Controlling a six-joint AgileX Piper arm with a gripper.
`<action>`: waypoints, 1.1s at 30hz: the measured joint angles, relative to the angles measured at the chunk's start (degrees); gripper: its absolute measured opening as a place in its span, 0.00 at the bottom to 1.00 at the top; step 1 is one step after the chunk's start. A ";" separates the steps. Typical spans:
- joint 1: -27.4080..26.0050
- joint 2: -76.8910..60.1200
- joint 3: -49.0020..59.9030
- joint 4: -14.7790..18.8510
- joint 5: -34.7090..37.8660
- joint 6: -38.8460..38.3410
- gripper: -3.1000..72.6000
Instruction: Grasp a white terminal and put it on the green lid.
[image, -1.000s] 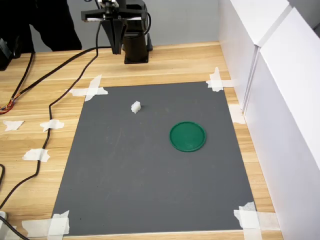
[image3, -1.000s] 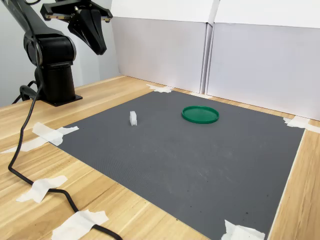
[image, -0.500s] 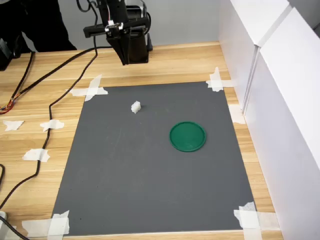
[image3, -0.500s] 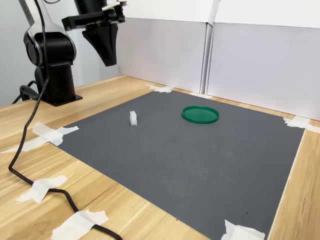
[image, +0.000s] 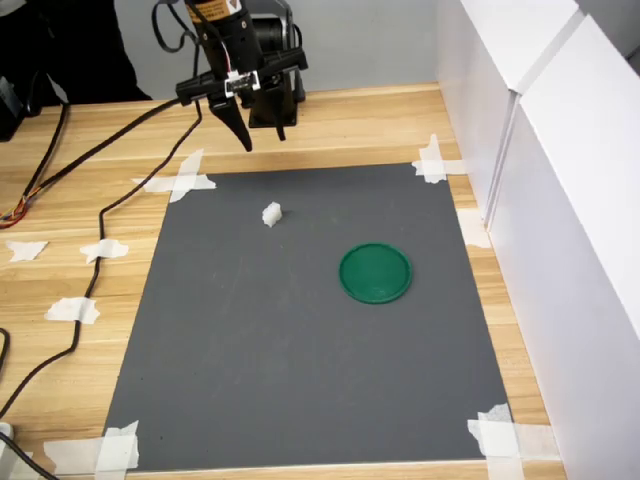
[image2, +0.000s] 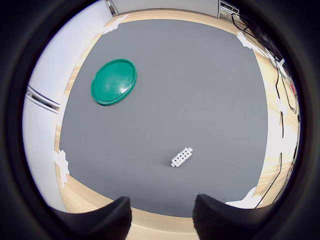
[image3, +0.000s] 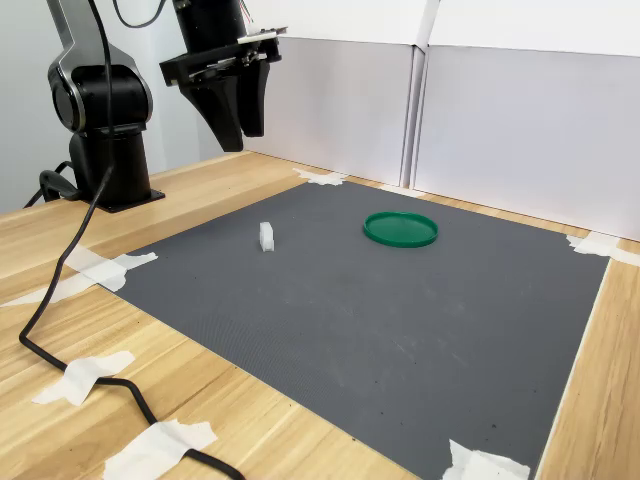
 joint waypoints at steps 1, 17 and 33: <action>0.00 0.72 0.00 0.00 0.00 0.42 0.82; 0.00 11.58 -0.04 -5.05 -7.21 5.69 0.89; 3.69 17.11 -3.07 -6.38 -9.18 10.36 0.89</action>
